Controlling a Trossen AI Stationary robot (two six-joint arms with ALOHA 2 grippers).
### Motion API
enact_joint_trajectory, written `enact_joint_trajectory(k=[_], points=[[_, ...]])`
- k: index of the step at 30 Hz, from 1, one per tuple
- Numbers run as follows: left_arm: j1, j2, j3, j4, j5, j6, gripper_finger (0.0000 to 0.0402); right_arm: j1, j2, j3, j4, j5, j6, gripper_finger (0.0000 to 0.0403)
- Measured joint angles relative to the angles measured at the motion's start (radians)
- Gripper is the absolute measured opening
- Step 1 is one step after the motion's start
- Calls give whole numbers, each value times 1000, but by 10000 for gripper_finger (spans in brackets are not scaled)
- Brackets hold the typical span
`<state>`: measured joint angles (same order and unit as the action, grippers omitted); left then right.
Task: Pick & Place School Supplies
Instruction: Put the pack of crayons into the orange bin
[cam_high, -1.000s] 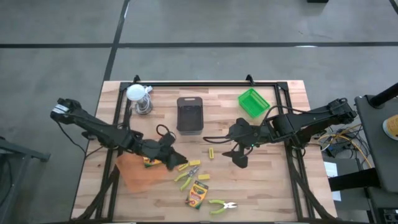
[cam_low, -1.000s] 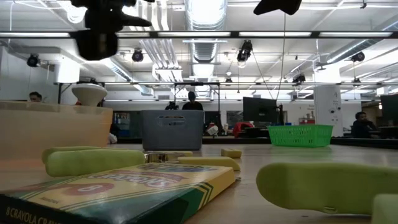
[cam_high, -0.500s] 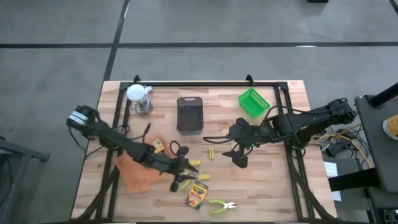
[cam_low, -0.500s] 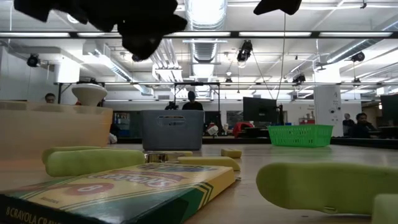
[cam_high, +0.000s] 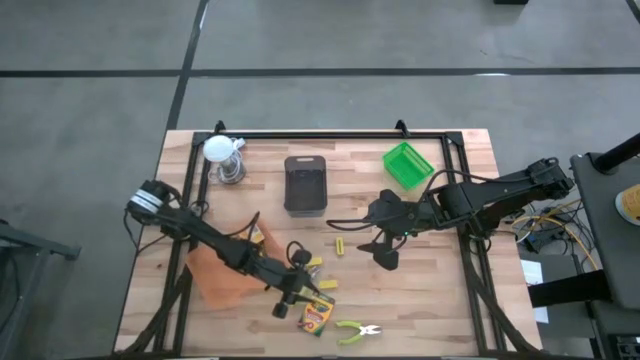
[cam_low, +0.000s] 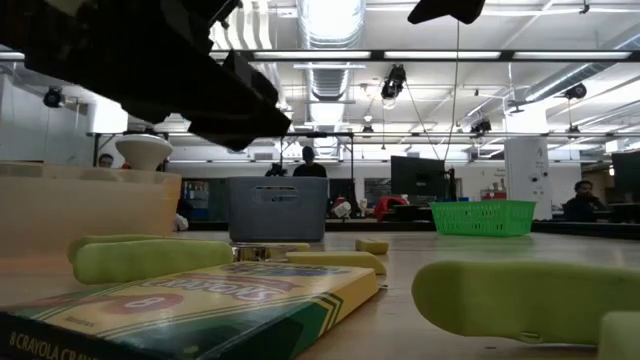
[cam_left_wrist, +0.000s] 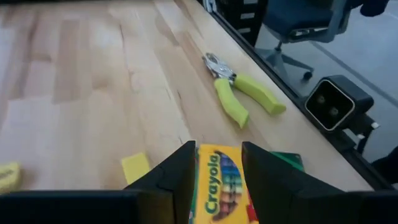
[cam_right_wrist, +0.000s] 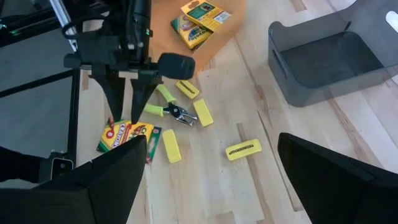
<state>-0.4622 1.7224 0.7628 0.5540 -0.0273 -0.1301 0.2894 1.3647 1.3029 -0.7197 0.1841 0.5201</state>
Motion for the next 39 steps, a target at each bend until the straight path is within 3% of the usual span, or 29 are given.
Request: enact_joint_trajectory(k=[8, 15, 23, 39], points=[[0, 28, 0, -22, 36, -88, 136, 0, 0, 0, 0, 0, 0, 354], [0, 86, 0, -12, 37, 53, 136, 0, 0, 0, 0, 0, 0, 354], [0, 129, 32, -38, 36, 39, 136, 0, 0, 0, 0, 0, 0, 354], [-3, 139, 164, -411, 60, -17, 135, 0, 0, 0, 0, 0, 0, 354]])
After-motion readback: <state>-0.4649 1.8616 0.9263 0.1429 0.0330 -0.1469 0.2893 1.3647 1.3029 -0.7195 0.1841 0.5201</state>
